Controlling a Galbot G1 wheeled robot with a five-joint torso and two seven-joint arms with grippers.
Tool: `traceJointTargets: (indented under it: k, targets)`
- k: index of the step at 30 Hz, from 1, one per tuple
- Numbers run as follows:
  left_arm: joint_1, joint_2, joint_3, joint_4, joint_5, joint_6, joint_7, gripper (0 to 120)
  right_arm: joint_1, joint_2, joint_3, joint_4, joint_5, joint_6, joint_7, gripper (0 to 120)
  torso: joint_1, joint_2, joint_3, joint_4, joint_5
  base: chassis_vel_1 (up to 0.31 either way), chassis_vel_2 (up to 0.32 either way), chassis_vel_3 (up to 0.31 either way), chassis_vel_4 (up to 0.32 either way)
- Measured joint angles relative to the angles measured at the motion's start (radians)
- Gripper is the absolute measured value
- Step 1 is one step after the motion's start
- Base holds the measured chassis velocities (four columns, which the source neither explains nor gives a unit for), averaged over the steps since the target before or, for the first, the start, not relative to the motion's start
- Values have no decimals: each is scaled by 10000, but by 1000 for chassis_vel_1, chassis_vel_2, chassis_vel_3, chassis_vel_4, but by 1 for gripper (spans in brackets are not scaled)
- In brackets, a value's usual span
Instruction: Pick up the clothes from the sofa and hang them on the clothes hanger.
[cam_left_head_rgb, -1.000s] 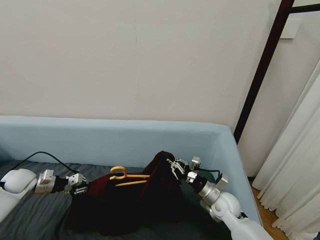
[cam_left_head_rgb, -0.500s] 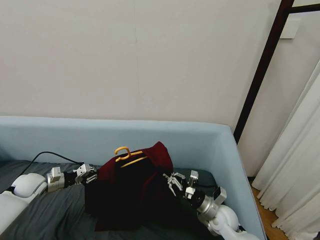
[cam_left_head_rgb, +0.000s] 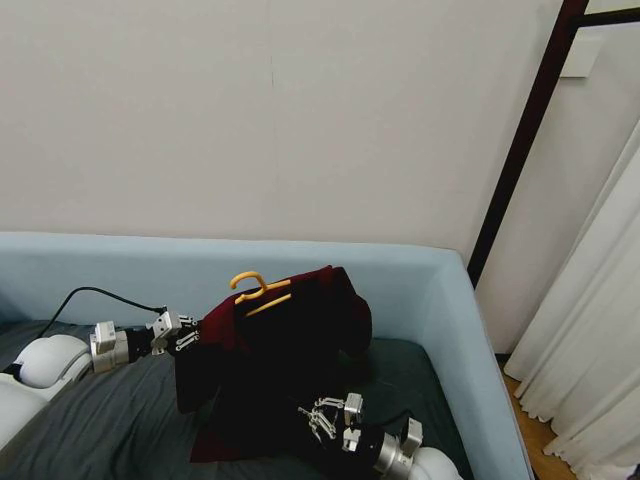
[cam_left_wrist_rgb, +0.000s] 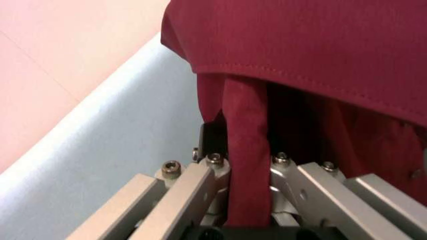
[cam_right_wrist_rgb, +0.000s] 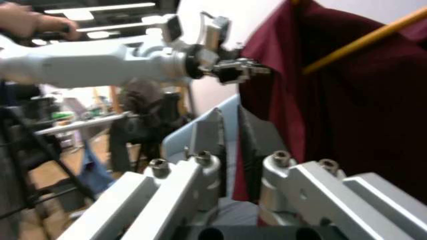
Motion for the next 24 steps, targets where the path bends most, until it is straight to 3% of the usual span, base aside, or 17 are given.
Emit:
traceJointTargets:
  k: [4,7,11,14,18,19,20,24]
  targets:
    - [102,89,-165,19,4,-85,268,1,39,-151,278,296,328,-107,348,25,0,0,0,-3,0,0,0,0,0]
    - [163,192,-299,20,4,-182,754,1,369,-272,427,934,1148,-892,3440,39,0,0,0,0,-1,0,0,0,0]
    - [288,266,-473,-64,-16,-254,1269,1,1011,-261,285,952,2823,-1010,4602,53,0,0,0,-3,1,0,0,0,0]
    - [552,324,-753,-160,-79,-270,1647,1,1689,-95,251,588,3563,-713,4689,67,0,-1,1,2,1,0,0,0,0]
    - [670,336,-873,-168,-49,-274,1714,1,1875,-47,243,543,3663,-646,4562,75,1,0,0,1,2,0,0,0,0]
    - [762,337,-937,-175,-6,-274,1748,1,1962,-29,217,555,3710,-618,4434,82,0,0,0,1,0,0,0,0,0]
    - [825,281,-1000,-185,28,-274,1761,1,1998,19,216,586,3560,-568,4172,97,0,0,0,-2,1,0,0,0,0]
    - [812,252,-1002,-99,50,-285,1765,1,1889,6,239,596,3474,-528,3952,100,0,0,0,-2,1,0,0,0,0]
